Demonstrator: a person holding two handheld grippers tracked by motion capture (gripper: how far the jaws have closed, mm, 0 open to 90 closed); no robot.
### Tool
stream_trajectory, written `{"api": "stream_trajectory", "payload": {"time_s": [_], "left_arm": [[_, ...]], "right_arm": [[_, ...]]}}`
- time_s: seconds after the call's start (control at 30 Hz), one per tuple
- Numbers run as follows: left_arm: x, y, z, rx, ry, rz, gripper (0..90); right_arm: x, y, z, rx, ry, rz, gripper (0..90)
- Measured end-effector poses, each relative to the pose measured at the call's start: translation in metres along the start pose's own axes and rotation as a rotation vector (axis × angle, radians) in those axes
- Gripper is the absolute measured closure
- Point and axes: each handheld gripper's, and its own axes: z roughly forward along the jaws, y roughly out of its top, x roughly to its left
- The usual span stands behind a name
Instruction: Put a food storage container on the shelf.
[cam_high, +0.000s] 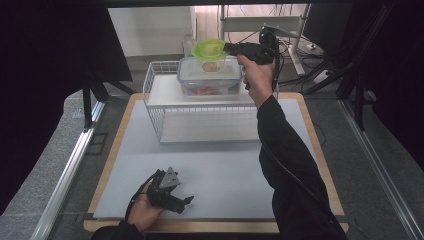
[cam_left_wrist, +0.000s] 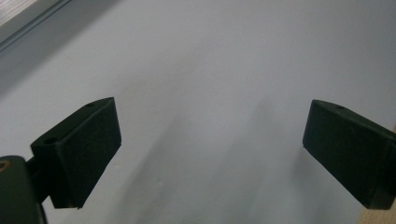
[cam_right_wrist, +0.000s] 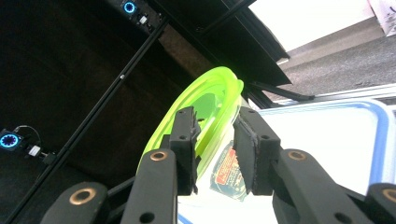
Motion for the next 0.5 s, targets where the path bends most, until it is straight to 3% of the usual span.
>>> {"api": "stream_trajectory", "payload": {"time_s": [0.13,0.27,0.4,0.5], "left_arm": [[0.000,0.000,0.001,0.004,0.000,0.003,4.3],[-0.001,0.000,0.001,0.005,-0.002,0.003,4.4],[-0.001,0.000,0.001,0.009,-0.003,0.007,4.4],[-0.001,0.000,0.001,0.012,-0.001,0.009,4.4]], "right_arm": [[0.002,-0.001,0.003,0.007,-0.006,-0.019,63.5],[0.003,-0.001,0.004,0.010,-0.025,-0.040,48.6],[0.005,-0.002,-0.001,0.008,-0.043,-0.109,32.8],[0.006,-0.004,-0.008,0.018,-0.032,-0.159,26.5]]}}
